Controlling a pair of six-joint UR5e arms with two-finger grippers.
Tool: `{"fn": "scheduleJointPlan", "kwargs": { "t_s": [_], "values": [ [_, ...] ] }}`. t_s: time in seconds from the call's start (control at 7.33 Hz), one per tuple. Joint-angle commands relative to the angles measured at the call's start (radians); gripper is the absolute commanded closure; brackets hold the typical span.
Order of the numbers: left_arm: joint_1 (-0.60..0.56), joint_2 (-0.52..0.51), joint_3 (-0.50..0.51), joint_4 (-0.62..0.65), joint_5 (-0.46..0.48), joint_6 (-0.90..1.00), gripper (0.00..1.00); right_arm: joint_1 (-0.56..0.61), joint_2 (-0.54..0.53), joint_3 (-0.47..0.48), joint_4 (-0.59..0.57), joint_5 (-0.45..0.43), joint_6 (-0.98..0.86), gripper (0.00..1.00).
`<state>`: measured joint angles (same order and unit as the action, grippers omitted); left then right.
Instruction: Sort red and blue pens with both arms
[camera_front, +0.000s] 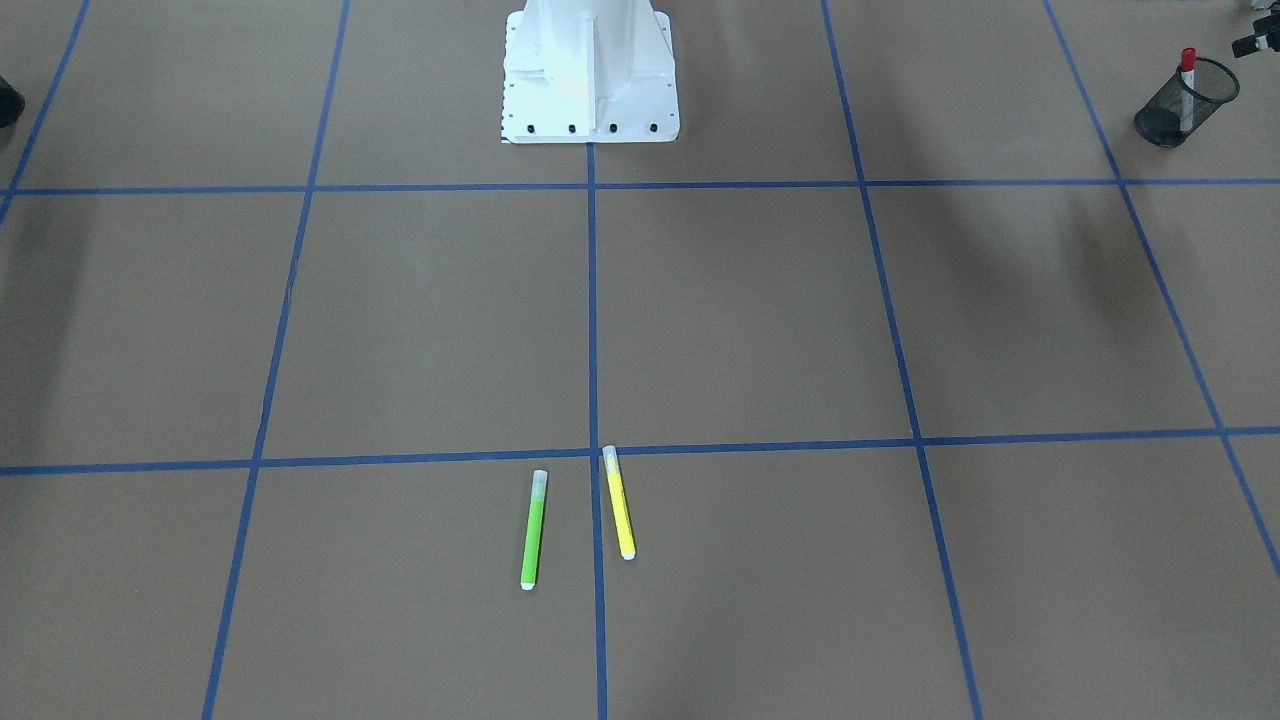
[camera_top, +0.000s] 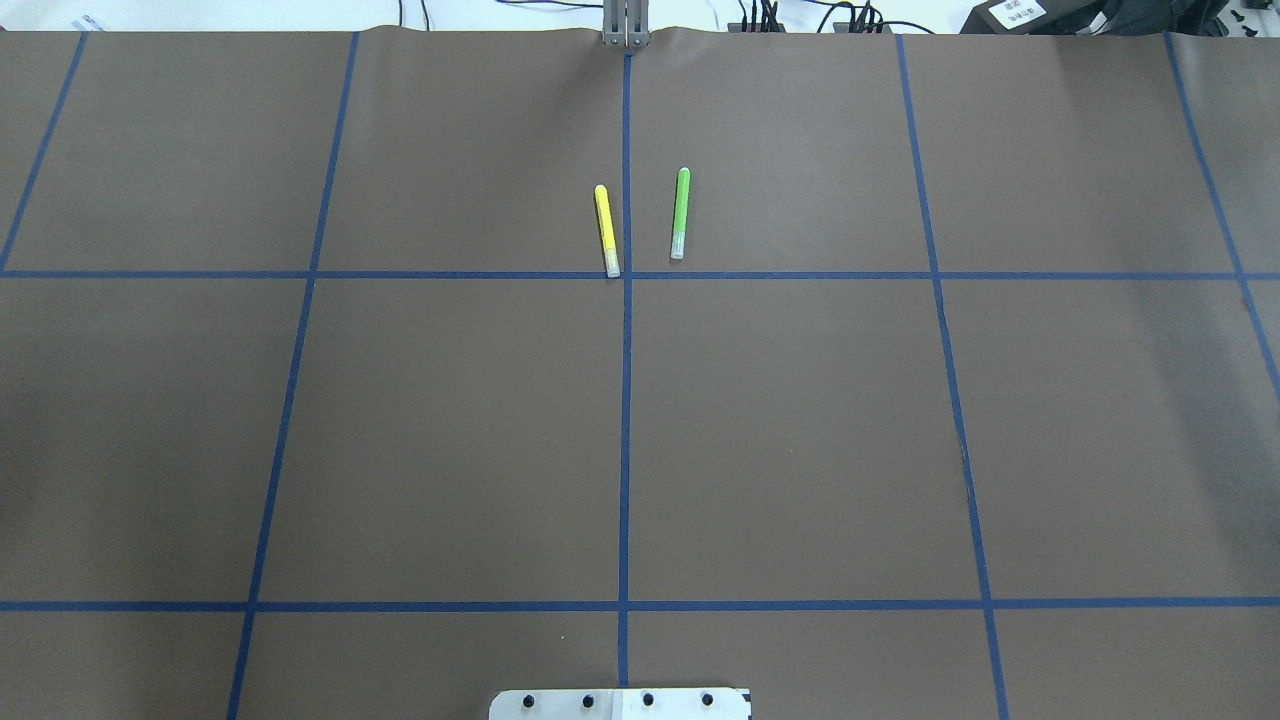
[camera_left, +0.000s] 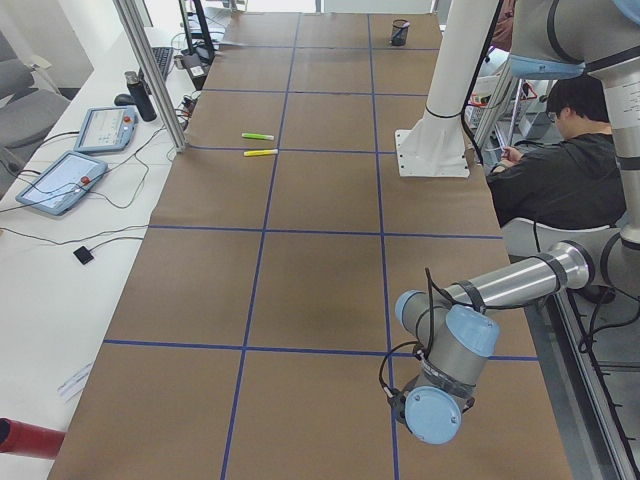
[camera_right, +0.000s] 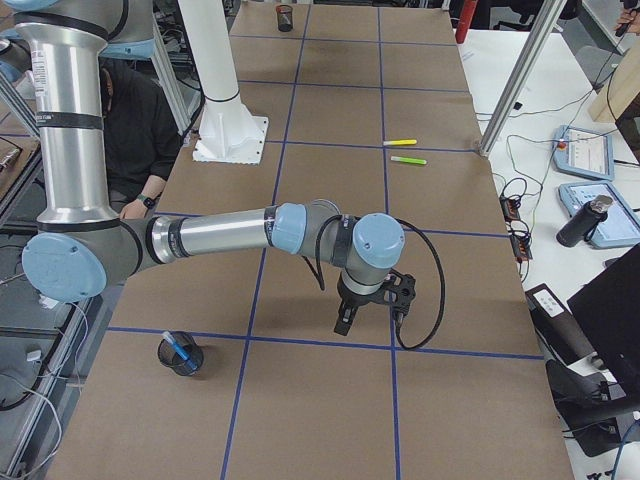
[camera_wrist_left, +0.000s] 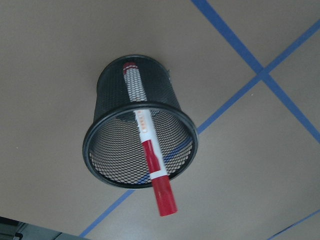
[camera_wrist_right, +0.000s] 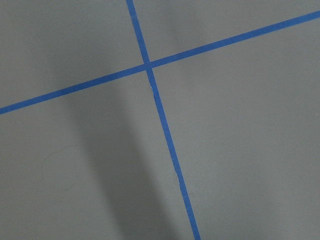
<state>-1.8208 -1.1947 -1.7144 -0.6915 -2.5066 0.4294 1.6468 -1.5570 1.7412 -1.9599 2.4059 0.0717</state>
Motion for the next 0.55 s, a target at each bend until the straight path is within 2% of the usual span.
{"fn": "scheduleJointPlan", "kwargs": {
  "t_s": [0.0,0.14,0.41],
  "values": [
    [0.000,-0.130,-0.053,-0.008,0.002,-0.003,0.00,0.001,0.005,-0.011,0.033,0.065,-0.007,0.00],
    [0.000,-0.226,-0.060,-0.064,0.003,-0.017,0.00,0.001,-0.006,-0.014,0.121,0.065,-0.009,0.00],
    [0.003,-0.339,-0.065,-0.293,0.041,-0.037,0.00,-0.013,-0.009,-0.029,0.253,0.061,0.002,0.00]
  ]
}}
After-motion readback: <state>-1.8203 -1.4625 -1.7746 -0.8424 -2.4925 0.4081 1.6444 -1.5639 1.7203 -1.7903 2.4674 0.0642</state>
